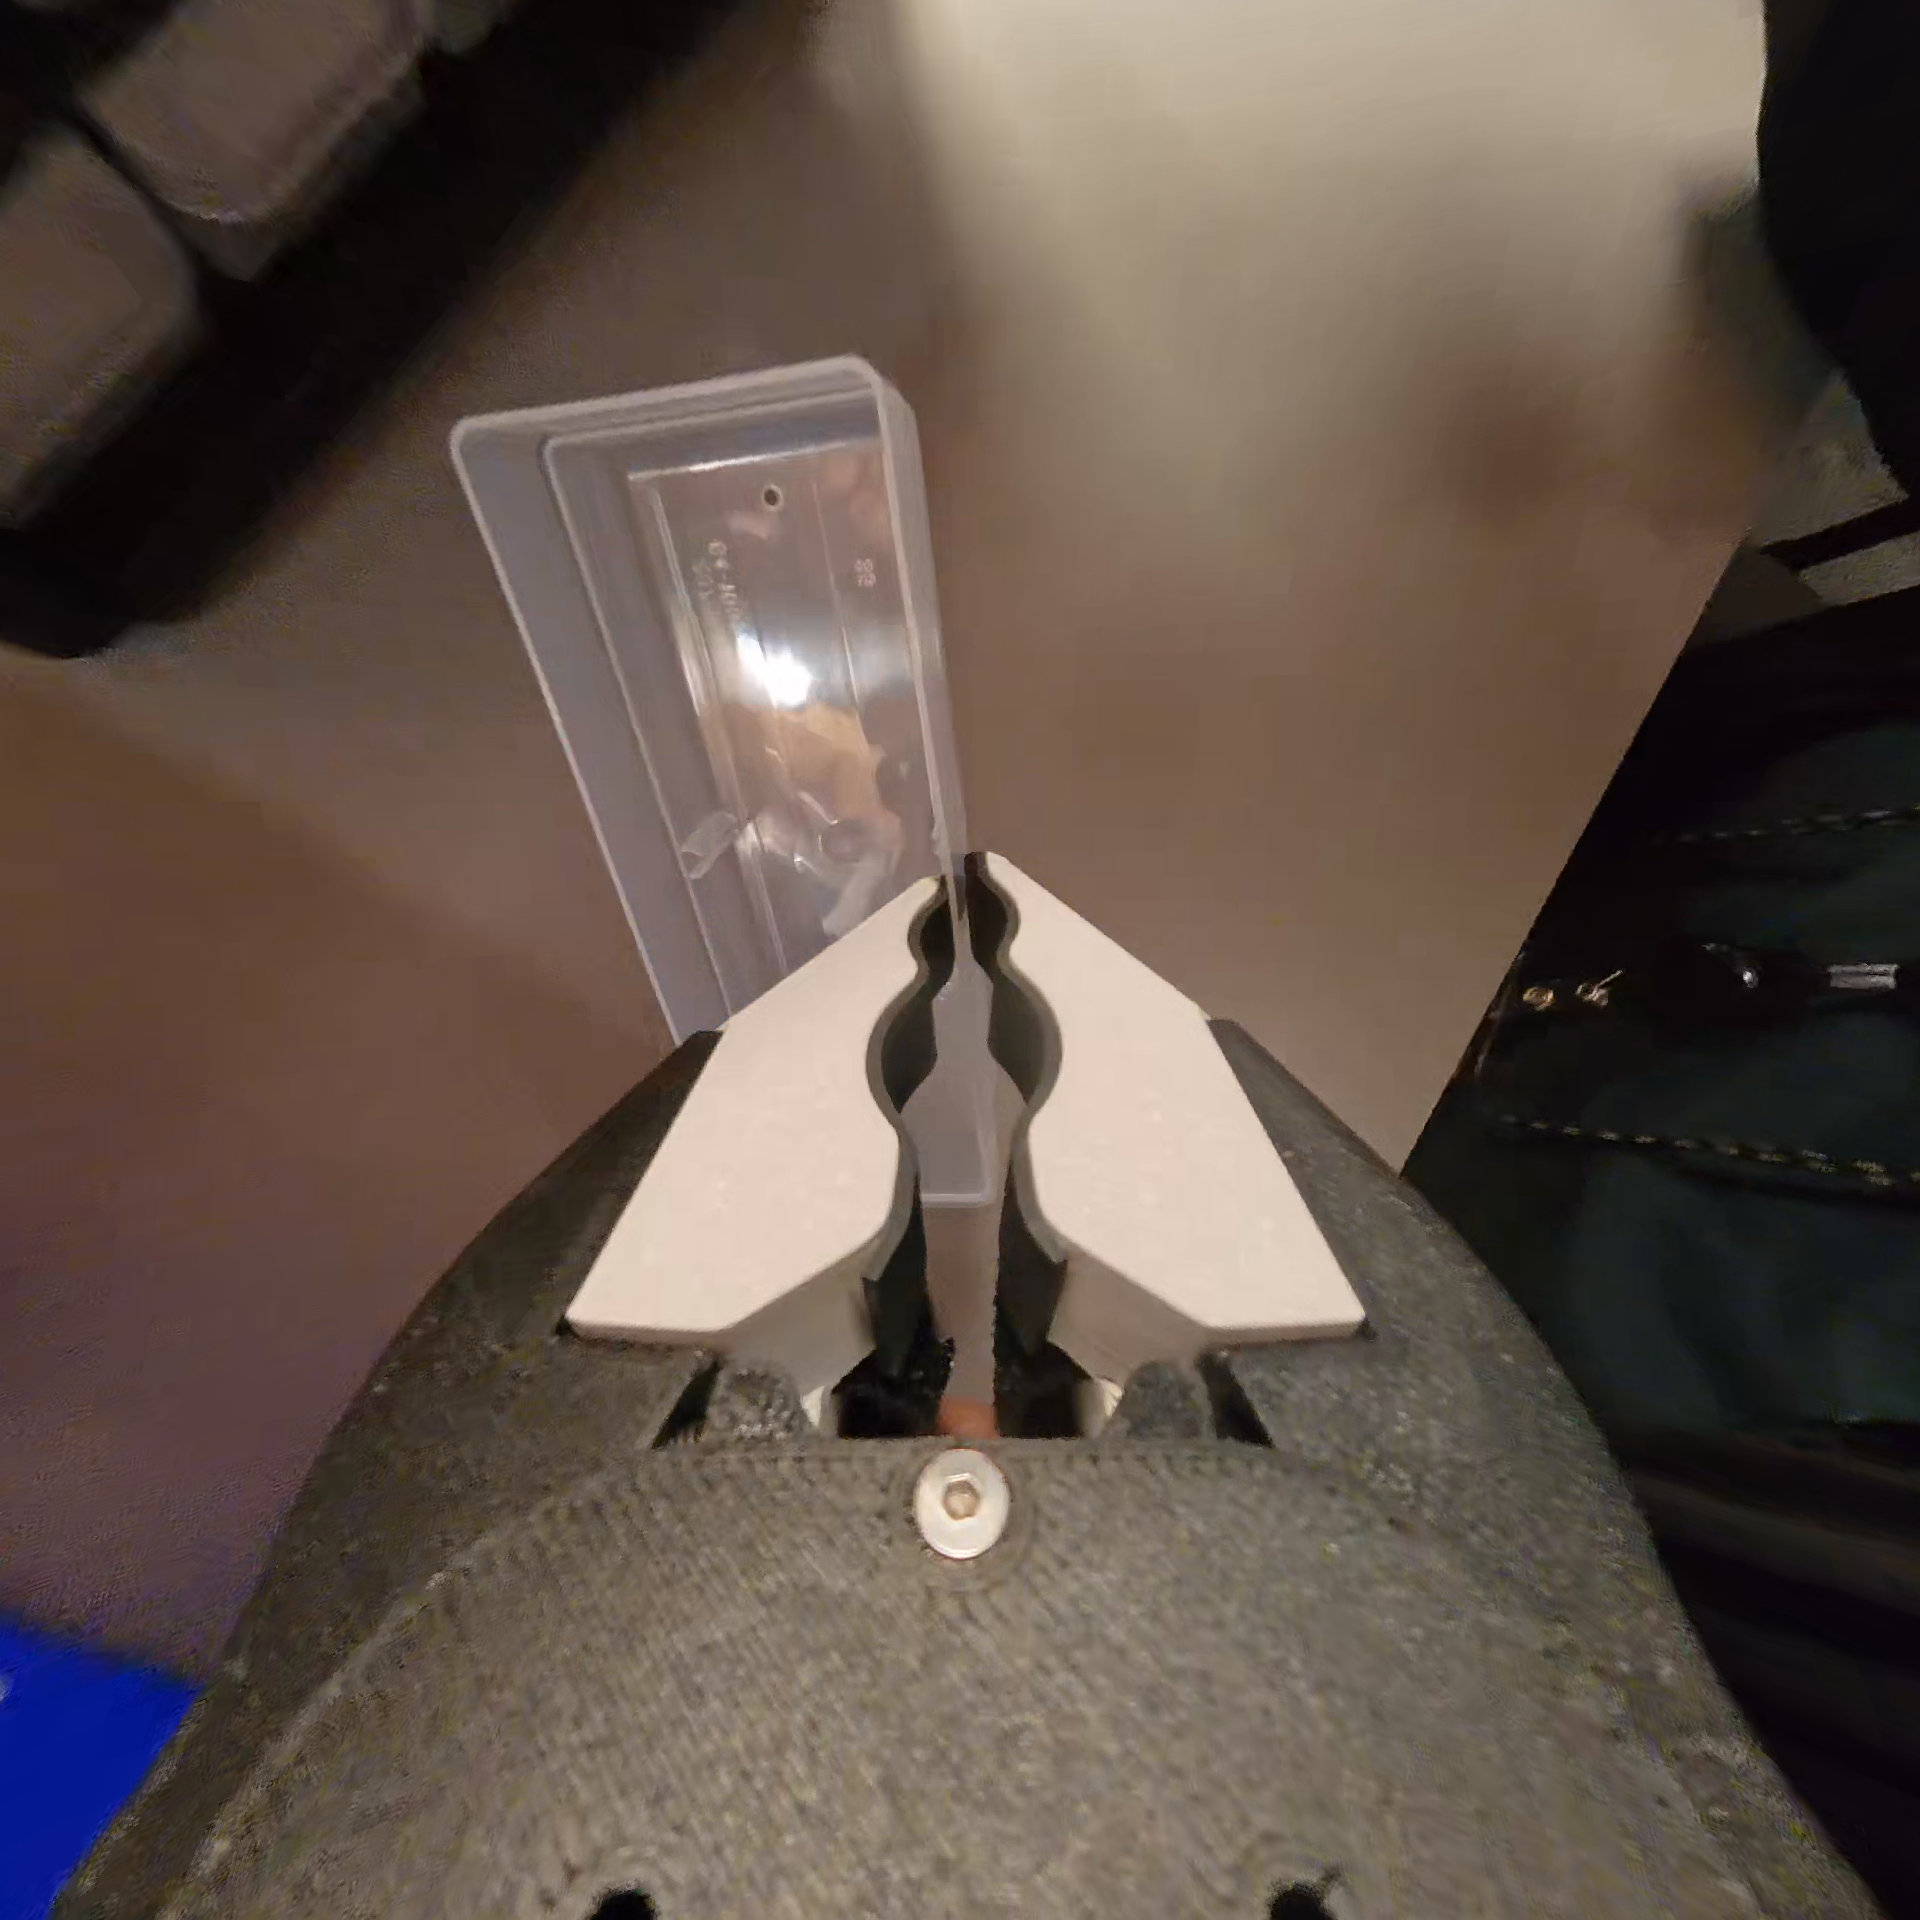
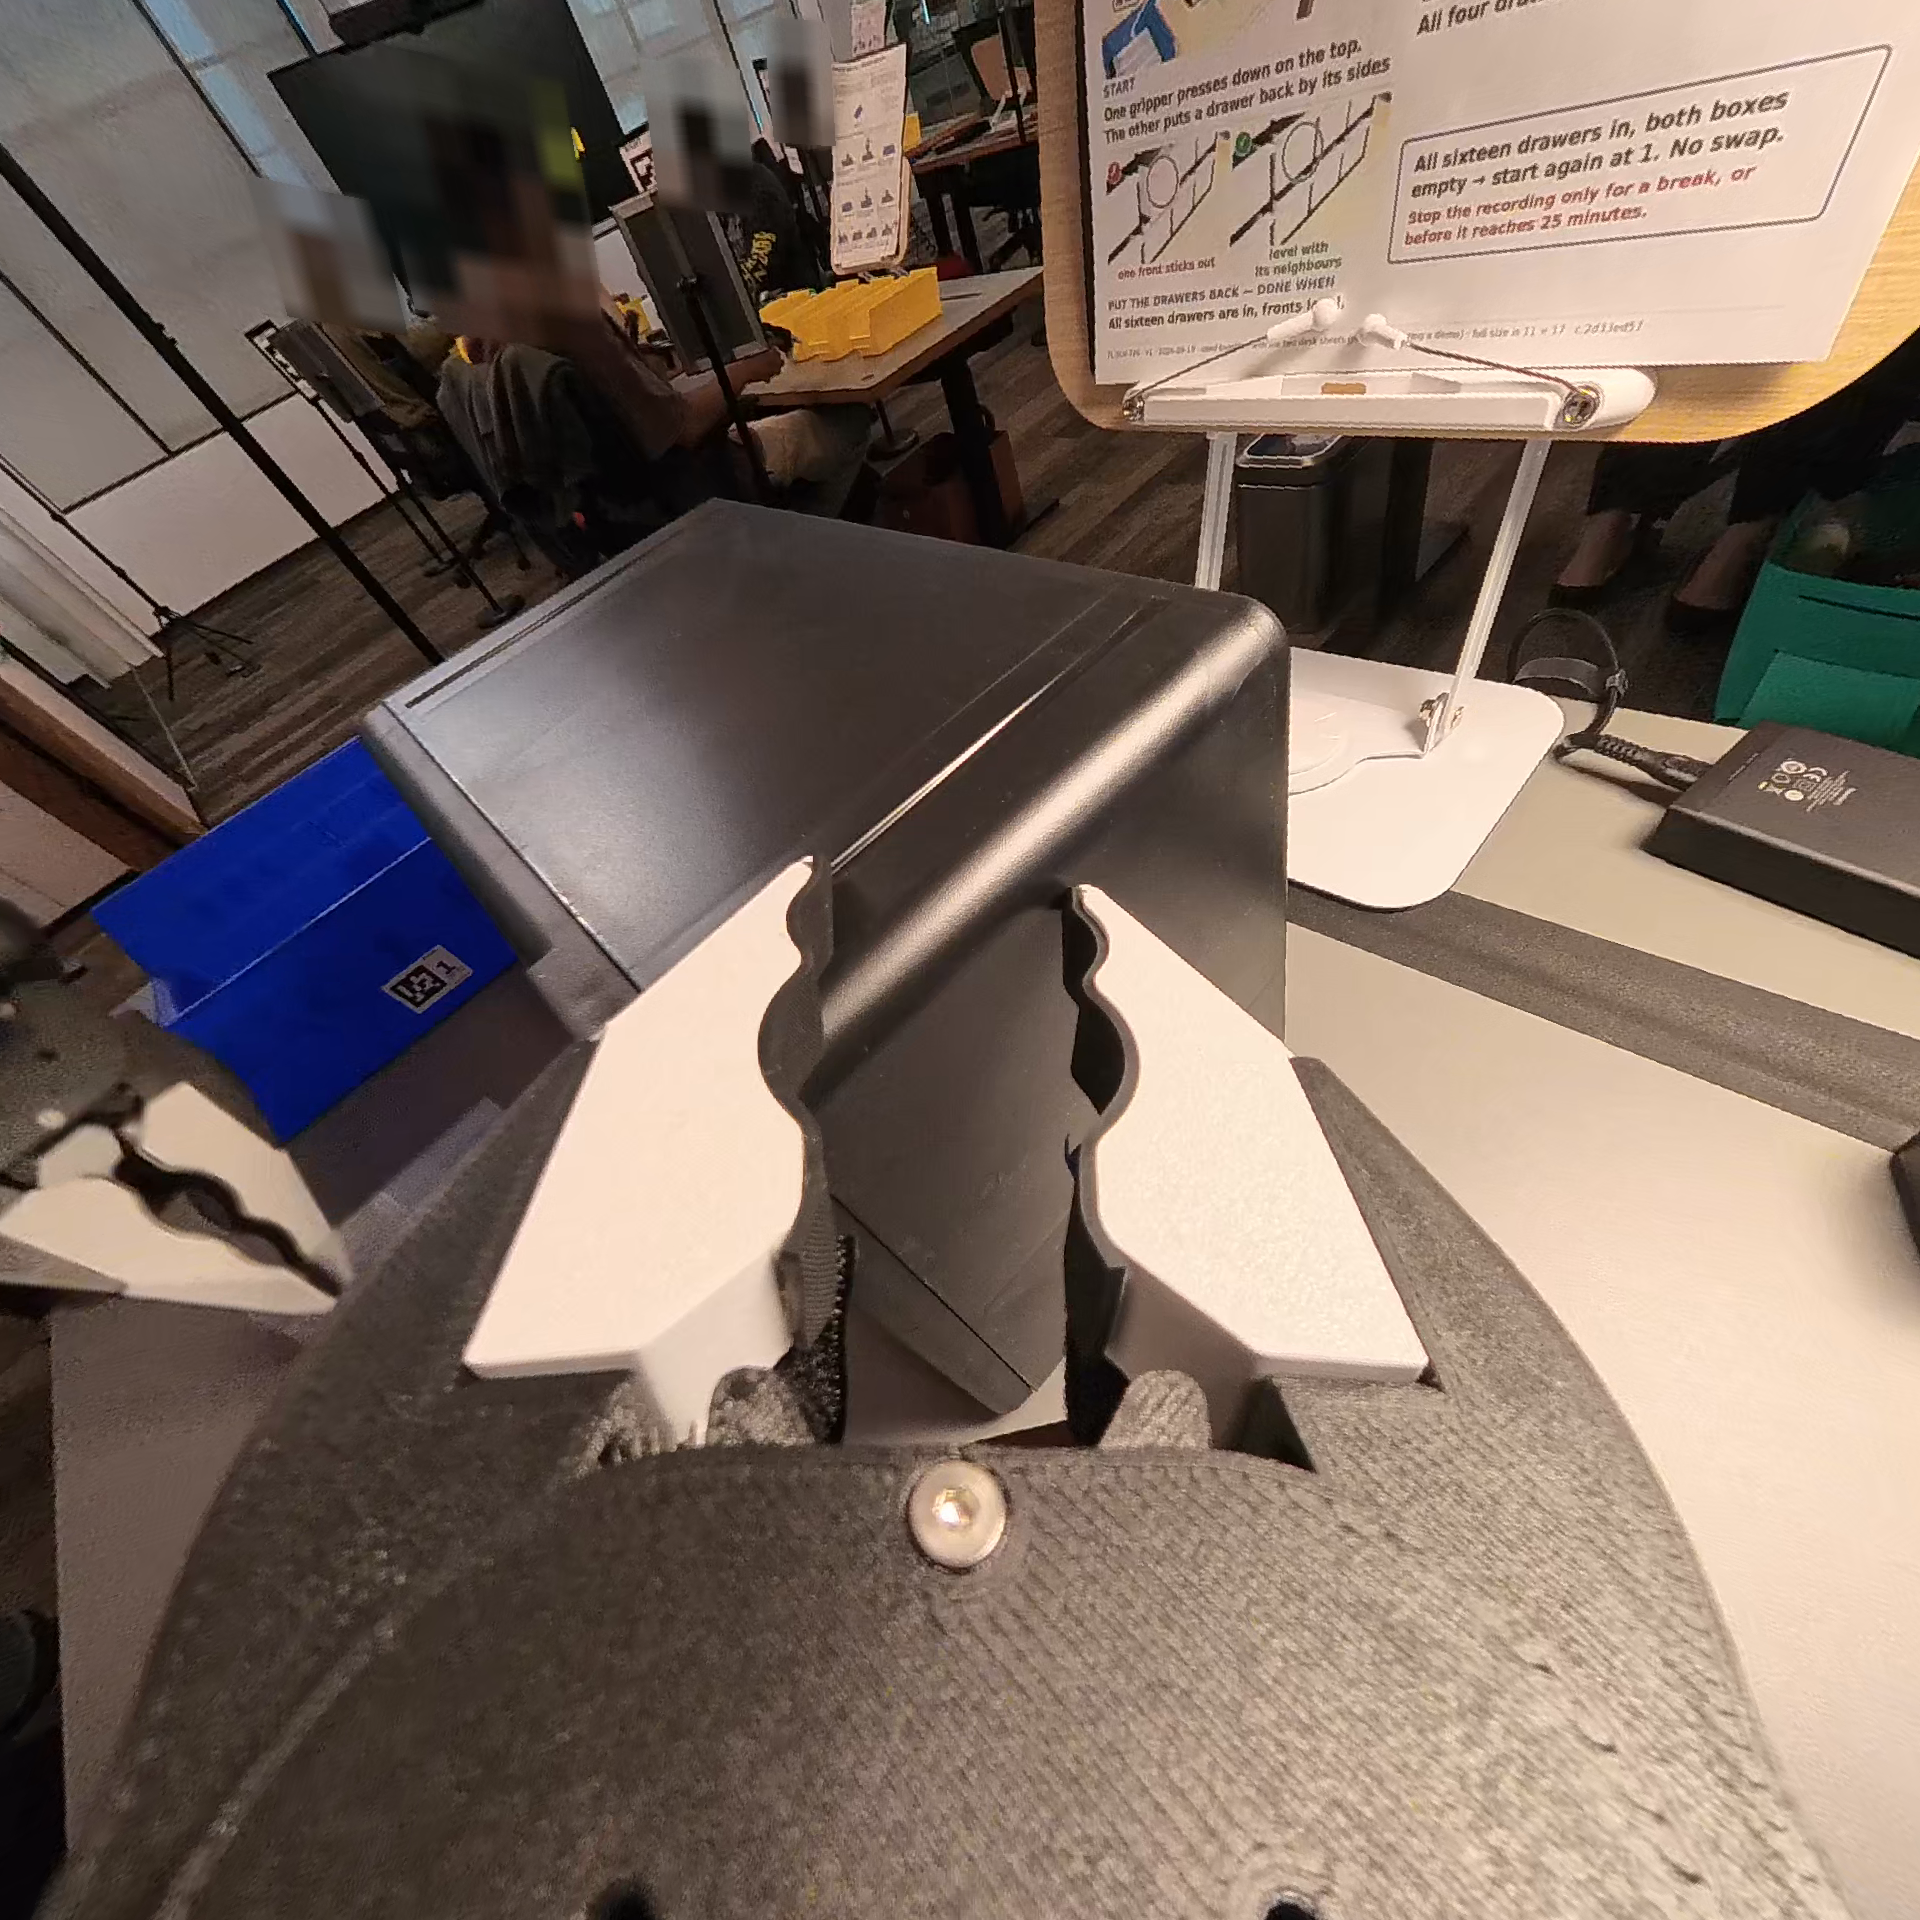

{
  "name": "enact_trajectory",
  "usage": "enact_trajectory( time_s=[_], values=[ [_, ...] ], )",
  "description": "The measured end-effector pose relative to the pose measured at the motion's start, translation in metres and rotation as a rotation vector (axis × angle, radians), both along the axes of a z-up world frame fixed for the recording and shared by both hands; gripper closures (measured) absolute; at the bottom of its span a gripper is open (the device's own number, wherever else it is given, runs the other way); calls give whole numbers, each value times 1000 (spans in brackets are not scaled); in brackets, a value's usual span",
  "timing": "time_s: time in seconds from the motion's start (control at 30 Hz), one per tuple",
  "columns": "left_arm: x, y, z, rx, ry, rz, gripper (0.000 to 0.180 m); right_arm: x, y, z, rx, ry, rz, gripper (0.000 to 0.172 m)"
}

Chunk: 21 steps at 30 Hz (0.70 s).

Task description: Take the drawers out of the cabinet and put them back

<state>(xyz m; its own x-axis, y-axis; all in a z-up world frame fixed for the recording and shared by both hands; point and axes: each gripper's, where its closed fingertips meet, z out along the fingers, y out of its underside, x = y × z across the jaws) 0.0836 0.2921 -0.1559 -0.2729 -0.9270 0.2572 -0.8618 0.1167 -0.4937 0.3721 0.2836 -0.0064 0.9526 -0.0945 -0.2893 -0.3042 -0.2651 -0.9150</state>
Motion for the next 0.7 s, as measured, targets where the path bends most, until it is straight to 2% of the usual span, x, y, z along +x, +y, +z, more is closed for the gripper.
enact_trajectory(
  time_s=[0.03, 0.27, 0.3, 0.4, 0.47, 0.57, 0.7],
  values=[
    [5, -7, -7, -26, 6, 3, 178, 0, 0, 0, 0, 1, 0, 125],
    [35, -34, -28, -124, -24, 62, 168, 0, 0, 0, 1, 1, 3, 125],
    [35, -36, -26, -119, -41, 36, 158, 0, 0, 0, 1, 1, 3, 125],
    [31, -37, -9, -37, -152, -132, 140, 0, 0, 0, -1, -1, 3, 125],
    [20, -32, 2, 86, -225, -299, 126, 0, 0, 0, 0, 0, 4, 125],
    [-4, -21, -1, 269, -241, -537, 109, 0, 0, 0, 0, 0, 4, 125],
    [-26, -23, -15, 301, -213, -694, 113, 0, 0, 0, 0, -2, 3, 125]
  ],
)
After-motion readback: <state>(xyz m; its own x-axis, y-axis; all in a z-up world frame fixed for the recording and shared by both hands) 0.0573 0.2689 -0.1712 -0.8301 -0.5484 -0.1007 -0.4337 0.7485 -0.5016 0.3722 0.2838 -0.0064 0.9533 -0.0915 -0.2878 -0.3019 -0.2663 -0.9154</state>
